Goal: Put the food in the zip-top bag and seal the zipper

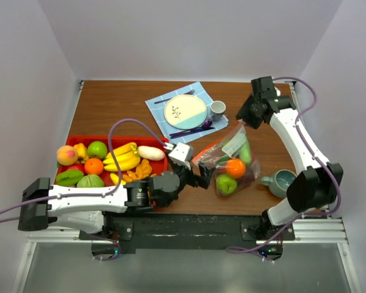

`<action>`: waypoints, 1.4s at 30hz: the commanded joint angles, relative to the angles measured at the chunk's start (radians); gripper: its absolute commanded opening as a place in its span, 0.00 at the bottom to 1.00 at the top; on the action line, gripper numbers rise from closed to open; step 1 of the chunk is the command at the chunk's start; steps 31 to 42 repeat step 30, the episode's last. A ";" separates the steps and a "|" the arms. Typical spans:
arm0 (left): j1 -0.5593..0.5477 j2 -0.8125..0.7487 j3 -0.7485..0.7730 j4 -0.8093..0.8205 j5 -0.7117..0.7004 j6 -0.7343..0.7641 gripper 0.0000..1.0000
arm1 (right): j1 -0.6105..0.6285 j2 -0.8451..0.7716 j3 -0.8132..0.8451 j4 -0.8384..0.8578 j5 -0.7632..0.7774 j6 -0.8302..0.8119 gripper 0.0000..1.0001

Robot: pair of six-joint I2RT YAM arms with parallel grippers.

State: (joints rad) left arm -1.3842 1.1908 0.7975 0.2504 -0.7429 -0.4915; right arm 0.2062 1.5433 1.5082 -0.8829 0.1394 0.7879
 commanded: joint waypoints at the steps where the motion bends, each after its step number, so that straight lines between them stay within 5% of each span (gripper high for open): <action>1: 0.059 -0.137 0.032 -0.203 -0.029 -0.087 1.00 | 0.010 -0.018 0.040 0.108 -0.054 -0.053 0.66; 2: 0.068 -0.154 0.032 -0.218 -0.023 -0.055 1.00 | 0.012 -0.041 0.040 0.114 -0.037 -0.065 0.78; 5: 0.115 -0.192 0.026 -0.313 0.003 -0.050 1.00 | 0.010 -0.089 0.038 0.124 -0.027 -0.088 0.91; 10: 0.198 -0.180 0.039 -0.447 0.129 -0.093 1.00 | 0.027 -0.245 -0.116 0.178 -0.020 -0.111 0.99; 19: 0.208 -0.134 0.051 -0.487 0.143 -0.160 1.00 | 0.047 -0.566 -0.451 0.243 0.025 -0.168 0.99; 42: 0.218 -0.103 0.060 -0.453 0.191 -0.162 1.00 | 0.047 -0.591 -0.430 0.197 0.048 -0.203 0.99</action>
